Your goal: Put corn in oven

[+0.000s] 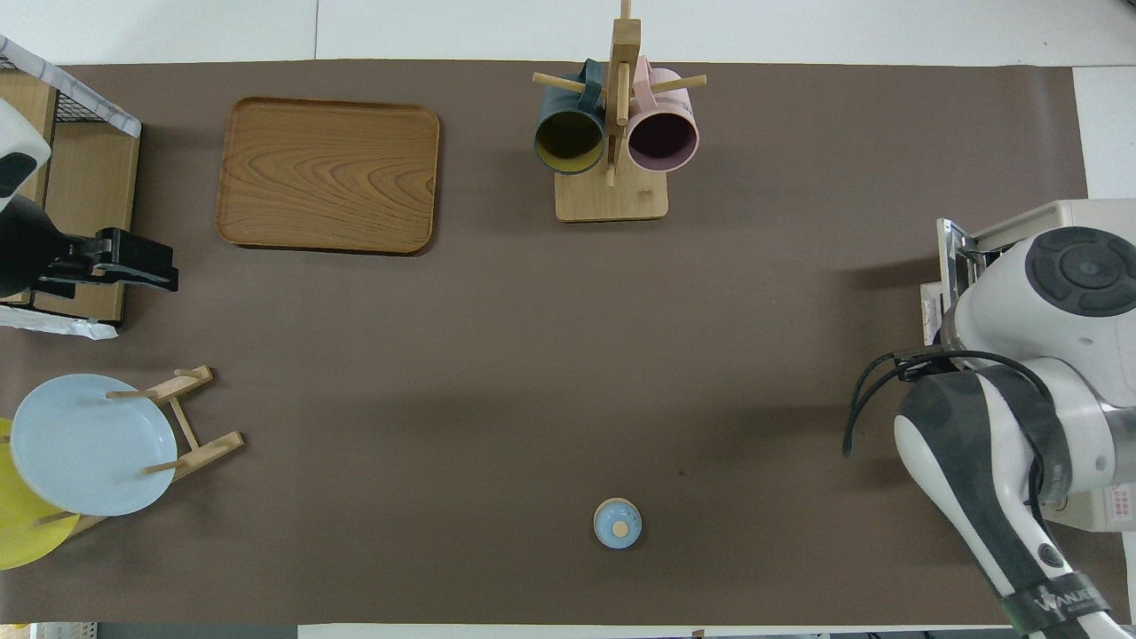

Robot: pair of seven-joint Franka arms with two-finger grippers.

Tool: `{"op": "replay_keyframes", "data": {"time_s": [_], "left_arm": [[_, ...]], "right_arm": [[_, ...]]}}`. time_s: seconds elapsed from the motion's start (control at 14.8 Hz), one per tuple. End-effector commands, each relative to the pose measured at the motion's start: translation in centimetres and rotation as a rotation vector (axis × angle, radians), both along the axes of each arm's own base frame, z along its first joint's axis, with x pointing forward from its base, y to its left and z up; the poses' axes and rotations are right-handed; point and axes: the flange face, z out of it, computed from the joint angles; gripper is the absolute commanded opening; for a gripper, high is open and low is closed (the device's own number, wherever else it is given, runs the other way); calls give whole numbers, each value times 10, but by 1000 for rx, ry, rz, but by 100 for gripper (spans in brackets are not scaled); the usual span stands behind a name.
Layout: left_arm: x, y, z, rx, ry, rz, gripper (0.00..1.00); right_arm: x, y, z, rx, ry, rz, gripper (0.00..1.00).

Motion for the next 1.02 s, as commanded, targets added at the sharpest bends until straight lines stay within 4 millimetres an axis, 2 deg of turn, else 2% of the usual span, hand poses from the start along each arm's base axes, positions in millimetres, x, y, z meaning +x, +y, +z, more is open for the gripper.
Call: {"op": "replay_keyframes", "data": {"time_s": [0.0, 0.27, 0.34, 0.47, 0.81, 0.95], "left_arm": [[-4, 3, 4, -11, 8, 0, 100], [-4, 2, 4, -11, 8, -1, 100], [-4, 2, 4, -11, 8, -1, 100], [-4, 3, 4, -11, 8, 0, 100], [-4, 2, 4, -11, 8, -1, 100], [-4, 2, 4, -11, 8, -1, 100]], "right_arm": [[7, -57, 6, -19, -4, 39, 0], [-2, -106, 17, 2, 11, 73, 0], [0, -110, 22, 3, 3, 75, 0], [5, -108, 26, 6, -9, 71, 0], [28, -97, 57, 42, -1, 48, 0], [40, -90, 72, 97, -6, 25, 6]]}}
